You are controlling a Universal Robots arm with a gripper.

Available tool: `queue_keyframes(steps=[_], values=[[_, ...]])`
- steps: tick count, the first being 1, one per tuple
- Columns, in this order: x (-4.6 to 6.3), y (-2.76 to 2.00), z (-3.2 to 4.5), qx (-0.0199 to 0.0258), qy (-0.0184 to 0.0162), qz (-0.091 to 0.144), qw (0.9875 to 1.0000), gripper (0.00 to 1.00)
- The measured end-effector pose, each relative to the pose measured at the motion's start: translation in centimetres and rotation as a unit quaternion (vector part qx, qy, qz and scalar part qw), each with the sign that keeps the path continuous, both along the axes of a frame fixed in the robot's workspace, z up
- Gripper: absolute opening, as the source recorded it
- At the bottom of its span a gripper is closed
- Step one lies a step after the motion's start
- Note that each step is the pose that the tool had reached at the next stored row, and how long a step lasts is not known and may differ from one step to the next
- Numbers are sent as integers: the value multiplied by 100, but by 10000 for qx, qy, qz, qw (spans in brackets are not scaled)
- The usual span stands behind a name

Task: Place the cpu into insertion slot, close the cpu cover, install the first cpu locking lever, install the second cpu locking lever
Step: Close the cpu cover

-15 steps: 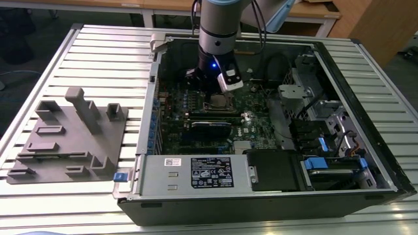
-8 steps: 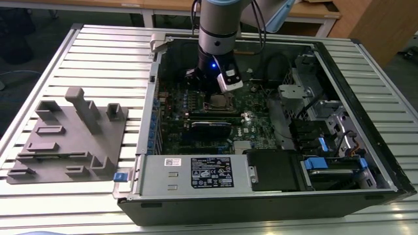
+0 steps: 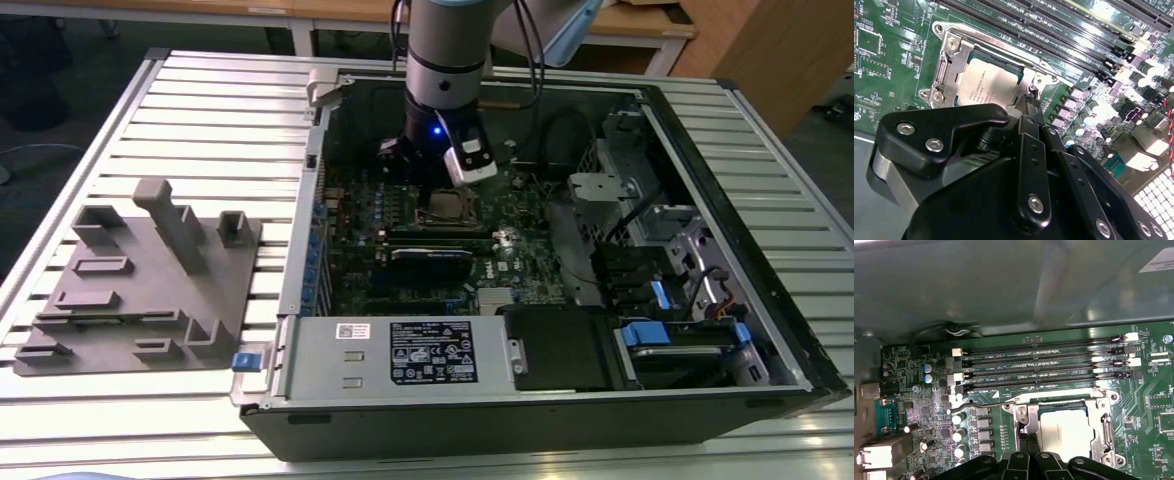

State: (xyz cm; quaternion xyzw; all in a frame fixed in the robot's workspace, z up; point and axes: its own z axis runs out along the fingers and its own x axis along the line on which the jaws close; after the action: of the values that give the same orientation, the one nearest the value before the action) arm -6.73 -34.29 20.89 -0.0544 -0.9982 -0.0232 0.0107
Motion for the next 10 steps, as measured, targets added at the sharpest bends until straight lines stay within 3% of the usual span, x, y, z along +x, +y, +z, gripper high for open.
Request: queue_keyframes(steps=[10], values=[[0, 0, 3, -1, 1, 0, 10000, 11]])
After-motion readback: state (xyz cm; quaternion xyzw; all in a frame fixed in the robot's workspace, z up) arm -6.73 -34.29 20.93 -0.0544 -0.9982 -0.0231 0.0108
